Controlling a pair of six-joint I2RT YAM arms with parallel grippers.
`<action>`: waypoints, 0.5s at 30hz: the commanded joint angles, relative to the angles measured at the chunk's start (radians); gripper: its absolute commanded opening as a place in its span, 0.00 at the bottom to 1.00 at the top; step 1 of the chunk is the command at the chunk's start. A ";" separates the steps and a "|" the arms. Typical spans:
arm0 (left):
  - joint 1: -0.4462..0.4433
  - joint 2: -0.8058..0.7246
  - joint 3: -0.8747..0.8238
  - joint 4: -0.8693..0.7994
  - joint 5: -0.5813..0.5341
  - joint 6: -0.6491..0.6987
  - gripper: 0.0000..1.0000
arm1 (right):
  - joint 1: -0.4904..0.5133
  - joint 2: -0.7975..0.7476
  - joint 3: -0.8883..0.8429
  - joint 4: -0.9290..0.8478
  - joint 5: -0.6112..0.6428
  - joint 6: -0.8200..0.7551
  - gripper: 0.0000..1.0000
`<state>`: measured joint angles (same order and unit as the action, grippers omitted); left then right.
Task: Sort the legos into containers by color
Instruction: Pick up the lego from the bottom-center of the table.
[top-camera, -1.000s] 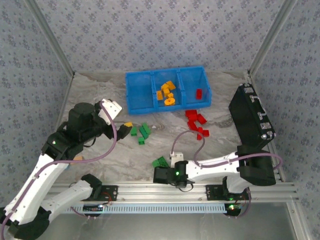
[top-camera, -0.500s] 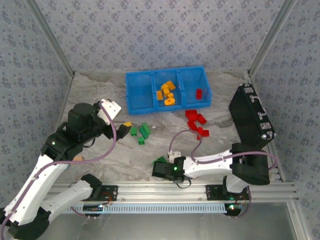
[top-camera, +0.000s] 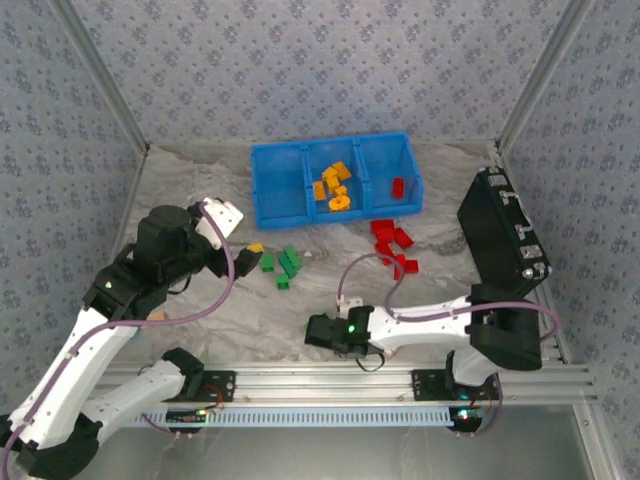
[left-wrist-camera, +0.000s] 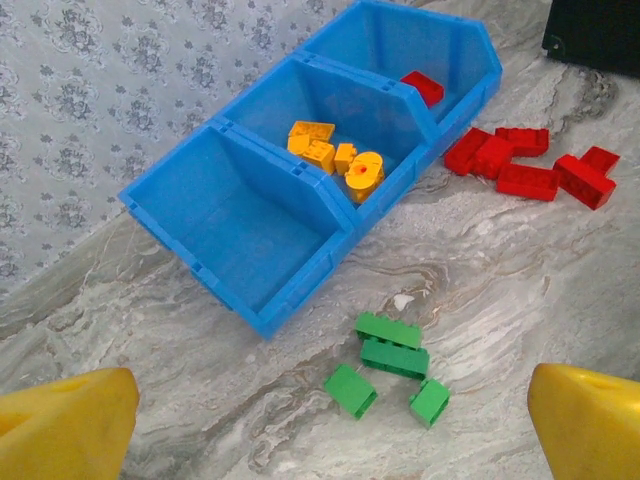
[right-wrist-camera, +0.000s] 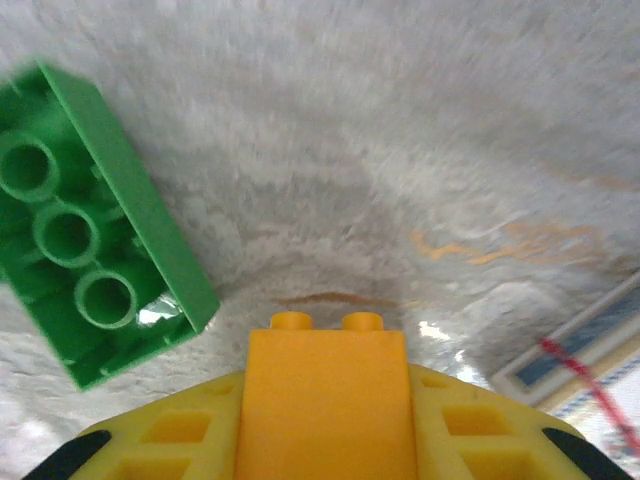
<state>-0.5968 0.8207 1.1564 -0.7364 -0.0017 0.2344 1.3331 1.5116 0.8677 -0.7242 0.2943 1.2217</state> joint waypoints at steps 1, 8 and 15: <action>-0.003 0.010 0.018 0.007 -0.017 0.015 1.00 | -0.098 -0.113 0.086 -0.115 0.049 -0.146 0.34; -0.002 0.002 -0.033 0.051 0.069 0.059 1.00 | -0.440 -0.093 0.296 0.018 -0.065 -0.580 0.34; 0.006 0.009 -0.022 0.032 0.072 0.064 1.00 | -0.638 0.253 0.711 0.106 -0.159 -0.918 0.34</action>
<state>-0.5961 0.8406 1.1255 -0.7136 0.0338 0.2802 0.7311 1.6573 1.4662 -0.6563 0.1913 0.5060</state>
